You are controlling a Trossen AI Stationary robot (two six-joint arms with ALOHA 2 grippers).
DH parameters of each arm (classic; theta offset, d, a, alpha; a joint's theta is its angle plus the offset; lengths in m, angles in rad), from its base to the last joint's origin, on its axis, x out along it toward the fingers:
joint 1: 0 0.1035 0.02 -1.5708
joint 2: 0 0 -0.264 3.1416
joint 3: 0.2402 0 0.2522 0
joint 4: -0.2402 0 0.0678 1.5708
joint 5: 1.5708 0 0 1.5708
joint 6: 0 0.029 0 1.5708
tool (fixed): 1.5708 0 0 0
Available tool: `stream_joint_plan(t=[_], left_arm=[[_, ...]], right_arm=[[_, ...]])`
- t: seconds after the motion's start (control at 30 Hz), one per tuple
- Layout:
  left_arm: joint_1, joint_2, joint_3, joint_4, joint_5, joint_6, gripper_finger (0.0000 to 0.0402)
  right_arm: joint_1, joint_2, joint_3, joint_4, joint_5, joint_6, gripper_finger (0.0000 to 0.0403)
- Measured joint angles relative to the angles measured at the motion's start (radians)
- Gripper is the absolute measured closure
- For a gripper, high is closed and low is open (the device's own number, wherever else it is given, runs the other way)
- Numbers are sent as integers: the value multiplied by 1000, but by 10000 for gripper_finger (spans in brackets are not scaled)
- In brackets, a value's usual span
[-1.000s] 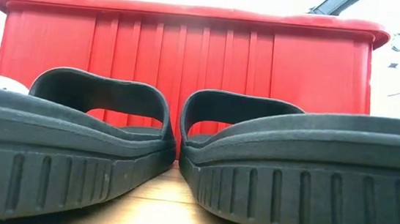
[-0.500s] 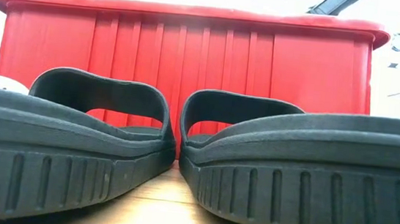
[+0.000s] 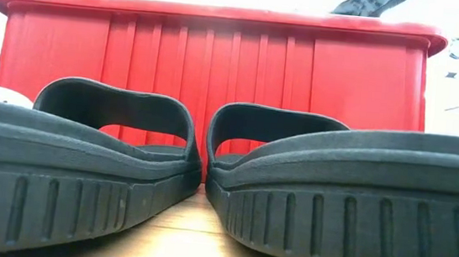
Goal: Pick and place slides into bin
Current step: Put the right black slide into the red bin
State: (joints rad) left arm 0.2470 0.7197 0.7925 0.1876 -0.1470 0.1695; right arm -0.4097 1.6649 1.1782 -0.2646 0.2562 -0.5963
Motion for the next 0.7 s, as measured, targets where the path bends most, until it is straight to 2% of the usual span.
stream_joint_plan(t=[0.3,0.57,0.7], left_arm=[[0,0,0,-7,10,-27,275],[-2,0,0,-17,168,-45,275],[-4,0,0,-53,191,-49,275]], right_arm=[[5,-163,0,6,0,6,197],[61,-268,0,30,0,36,197],[104,-301,1,74,1,57,199]])
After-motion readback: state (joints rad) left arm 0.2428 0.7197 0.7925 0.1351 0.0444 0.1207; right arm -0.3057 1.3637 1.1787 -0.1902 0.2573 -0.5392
